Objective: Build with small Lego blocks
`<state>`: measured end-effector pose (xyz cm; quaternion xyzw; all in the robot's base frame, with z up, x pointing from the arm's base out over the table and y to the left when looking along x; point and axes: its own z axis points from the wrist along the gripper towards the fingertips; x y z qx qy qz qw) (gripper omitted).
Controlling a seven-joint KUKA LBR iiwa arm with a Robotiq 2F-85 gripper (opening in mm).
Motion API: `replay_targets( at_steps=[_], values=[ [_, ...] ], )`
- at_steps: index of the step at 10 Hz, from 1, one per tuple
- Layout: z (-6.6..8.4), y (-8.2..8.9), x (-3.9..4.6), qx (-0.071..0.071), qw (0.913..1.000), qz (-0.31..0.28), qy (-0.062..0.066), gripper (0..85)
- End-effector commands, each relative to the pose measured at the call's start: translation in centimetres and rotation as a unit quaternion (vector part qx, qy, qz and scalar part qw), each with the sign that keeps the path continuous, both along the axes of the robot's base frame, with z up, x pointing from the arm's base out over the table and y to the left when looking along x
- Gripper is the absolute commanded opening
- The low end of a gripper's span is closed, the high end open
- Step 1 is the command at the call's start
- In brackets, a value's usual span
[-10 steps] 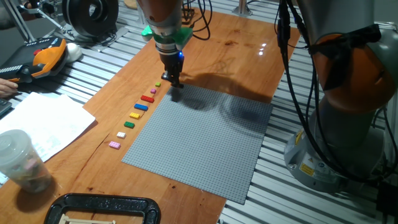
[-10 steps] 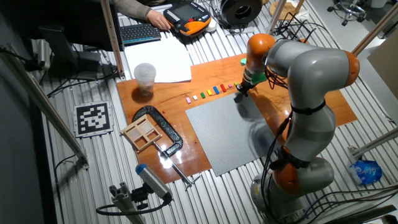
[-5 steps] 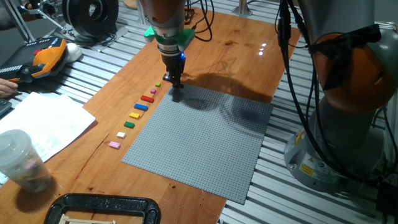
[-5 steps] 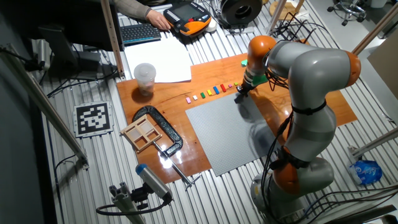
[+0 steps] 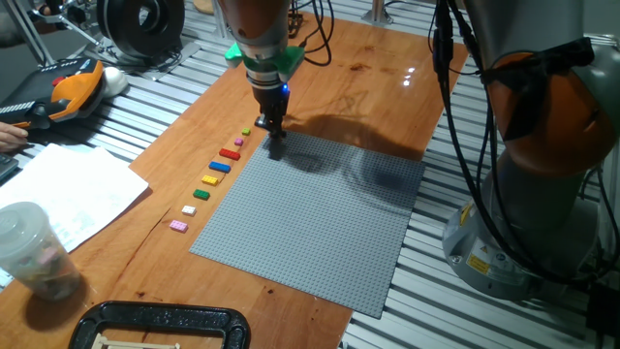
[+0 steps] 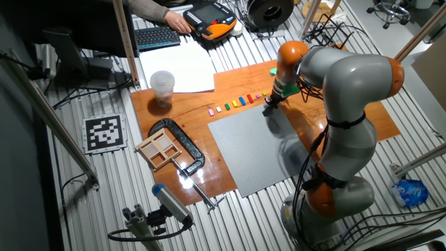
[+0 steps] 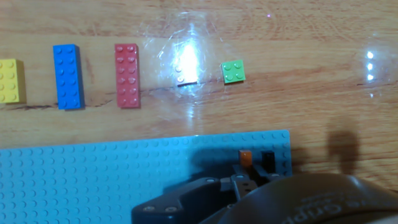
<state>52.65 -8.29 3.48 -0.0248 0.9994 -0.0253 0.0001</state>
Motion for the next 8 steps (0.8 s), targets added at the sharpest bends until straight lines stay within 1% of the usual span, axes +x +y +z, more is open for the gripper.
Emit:
replay_targets(
  at_steps=[1,6,8],
  values=[
    [-0.13,0.02,-0.04,0.0,1.0,0.0,-0.001,0.0],
    [-0.57,-0.11,-0.2,0.001,1.0,0.0,-0.005,0.0],
    [-0.77,-0.23,-0.19,0.003,1.0,0.0,-0.007,0.0]
  ],
)
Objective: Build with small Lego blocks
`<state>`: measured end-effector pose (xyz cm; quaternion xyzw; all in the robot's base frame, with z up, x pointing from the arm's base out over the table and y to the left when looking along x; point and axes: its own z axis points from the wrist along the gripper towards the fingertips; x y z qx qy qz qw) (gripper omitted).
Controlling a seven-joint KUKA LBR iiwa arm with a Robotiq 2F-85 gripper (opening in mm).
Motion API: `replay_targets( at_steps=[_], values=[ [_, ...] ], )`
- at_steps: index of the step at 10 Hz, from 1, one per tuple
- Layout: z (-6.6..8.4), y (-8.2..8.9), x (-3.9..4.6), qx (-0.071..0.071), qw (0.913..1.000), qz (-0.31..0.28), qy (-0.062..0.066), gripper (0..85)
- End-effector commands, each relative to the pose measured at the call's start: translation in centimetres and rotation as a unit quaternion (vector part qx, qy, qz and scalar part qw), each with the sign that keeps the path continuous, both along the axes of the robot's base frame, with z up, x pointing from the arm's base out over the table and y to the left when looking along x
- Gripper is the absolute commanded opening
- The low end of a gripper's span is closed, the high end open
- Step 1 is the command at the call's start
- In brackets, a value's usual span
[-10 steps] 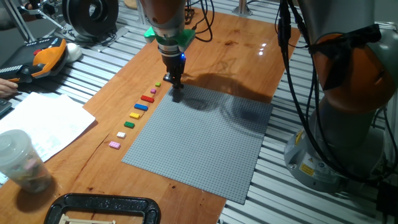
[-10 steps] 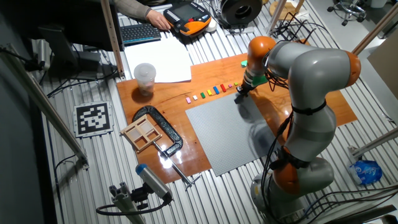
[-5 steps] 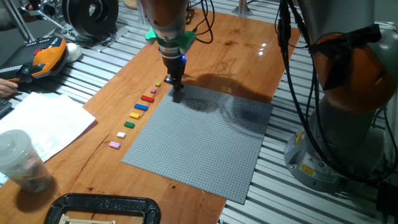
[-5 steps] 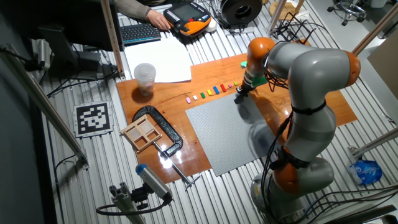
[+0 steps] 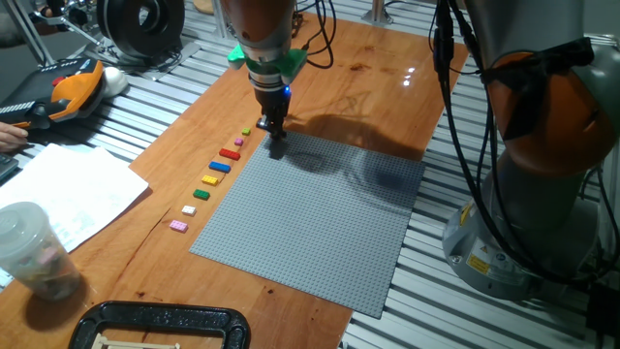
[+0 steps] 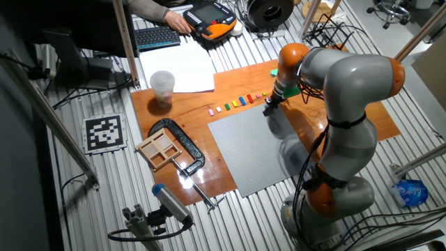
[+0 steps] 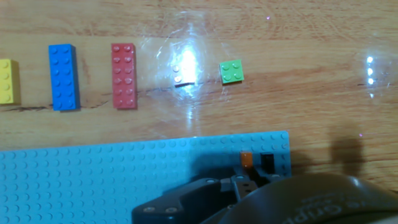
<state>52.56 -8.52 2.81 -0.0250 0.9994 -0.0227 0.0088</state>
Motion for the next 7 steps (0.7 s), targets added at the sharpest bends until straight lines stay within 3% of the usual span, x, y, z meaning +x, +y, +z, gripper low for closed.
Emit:
replay_targets(
  at_steps=[1,7],
  values=[
    [-0.1,0.01,-0.12,0.0,1.0,-0.001,0.001,0.0],
    [-0.18,0.19,-0.28,0.0,1.0,-0.004,-0.004,0.0]
  ],
)
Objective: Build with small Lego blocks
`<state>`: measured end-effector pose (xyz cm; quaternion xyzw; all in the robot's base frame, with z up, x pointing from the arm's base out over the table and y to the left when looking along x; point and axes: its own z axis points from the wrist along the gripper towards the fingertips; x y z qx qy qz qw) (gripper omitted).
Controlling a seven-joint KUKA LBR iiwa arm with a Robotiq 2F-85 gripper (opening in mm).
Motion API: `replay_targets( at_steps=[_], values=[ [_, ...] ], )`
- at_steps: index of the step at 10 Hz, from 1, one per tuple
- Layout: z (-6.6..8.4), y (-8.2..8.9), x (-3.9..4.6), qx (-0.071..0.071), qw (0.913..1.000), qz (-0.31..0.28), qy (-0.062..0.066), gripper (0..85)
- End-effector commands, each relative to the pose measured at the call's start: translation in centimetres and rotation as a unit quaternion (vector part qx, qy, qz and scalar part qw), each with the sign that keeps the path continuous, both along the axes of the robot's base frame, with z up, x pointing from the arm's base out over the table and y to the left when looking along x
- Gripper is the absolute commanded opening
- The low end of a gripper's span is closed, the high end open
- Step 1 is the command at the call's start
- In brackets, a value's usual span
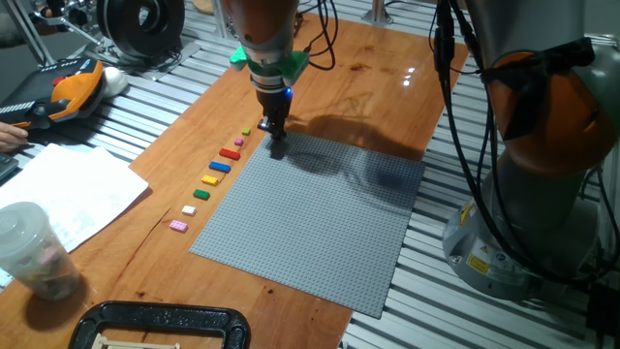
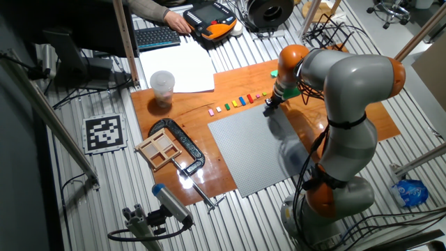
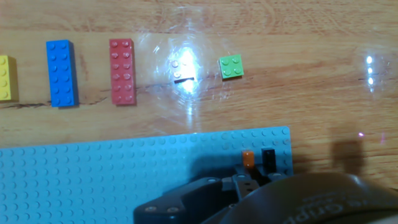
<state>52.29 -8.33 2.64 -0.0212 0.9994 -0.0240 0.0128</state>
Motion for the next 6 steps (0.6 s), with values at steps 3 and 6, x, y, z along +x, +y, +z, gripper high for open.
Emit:
replay_targets(
  at_steps=[3,6],
  values=[
    [-0.15,0.13,0.36,-0.001,1.0,-0.001,-0.003,0.0],
    [-0.18,0.05,0.63,0.0,1.0,0.001,-0.002,0.0]
  ],
)
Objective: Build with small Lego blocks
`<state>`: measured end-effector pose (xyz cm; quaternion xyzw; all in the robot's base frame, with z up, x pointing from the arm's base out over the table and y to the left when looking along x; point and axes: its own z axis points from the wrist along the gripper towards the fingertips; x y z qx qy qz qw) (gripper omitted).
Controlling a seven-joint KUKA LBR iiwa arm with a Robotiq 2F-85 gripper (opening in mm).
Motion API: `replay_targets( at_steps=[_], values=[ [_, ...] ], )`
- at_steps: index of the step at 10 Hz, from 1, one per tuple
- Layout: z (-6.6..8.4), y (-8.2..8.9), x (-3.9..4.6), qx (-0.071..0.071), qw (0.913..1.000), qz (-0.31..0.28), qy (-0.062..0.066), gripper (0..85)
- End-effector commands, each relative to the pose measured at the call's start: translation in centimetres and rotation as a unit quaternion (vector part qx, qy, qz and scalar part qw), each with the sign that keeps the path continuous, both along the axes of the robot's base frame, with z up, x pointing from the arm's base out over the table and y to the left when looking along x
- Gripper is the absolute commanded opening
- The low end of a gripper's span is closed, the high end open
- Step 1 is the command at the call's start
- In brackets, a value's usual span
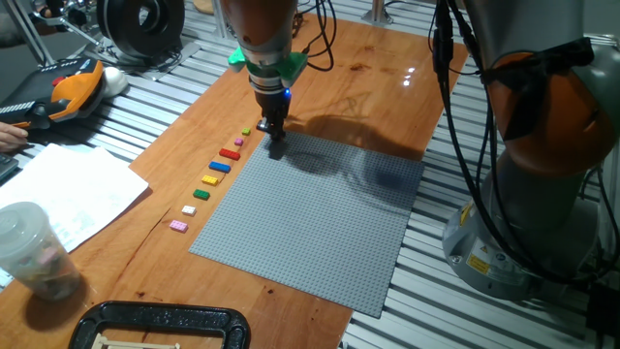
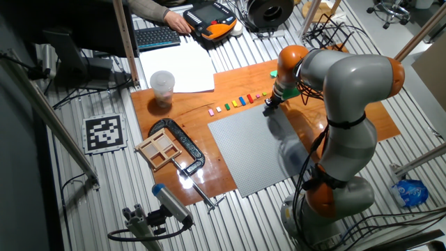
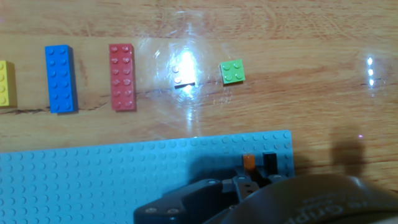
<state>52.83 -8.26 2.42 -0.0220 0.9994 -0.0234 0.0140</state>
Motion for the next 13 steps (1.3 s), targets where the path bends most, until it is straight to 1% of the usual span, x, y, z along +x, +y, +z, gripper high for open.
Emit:
replay_targets(
  at_steps=[1,2,3,4,5,6,7,10,13],
  values=[
    [0.0,0.0,0.04,0.0,1.0,0.0,0.0,0.0],
    [0.0,0.0,0.03,0.01,0.9999,-0.008,0.004,0.0],
    [0.1,0.0,-0.03,0.006,0.9999,-0.013,0.002,0.0],
    [0.2,0.1,-0.06,0.004,0.9998,-0.017,0.001,17.0],
    [0.4,0.1,-0.1,0.001,0.9998,-0.018,0.0,17.0],
    [0.5,0.1,-0.15,0.001,0.9998,-0.021,0.0,34.0],
    [0.8,0.2,-0.2,-0.002,0.9998,-0.021,0.0,34.0],
    [1.0,0.2,-0.27,-0.005,0.9997,-0.023,0.0,34.0],
    [1.4,0.2,-0.38,-0.005,0.9997,-0.025,0.001,34.0]
  ],
)
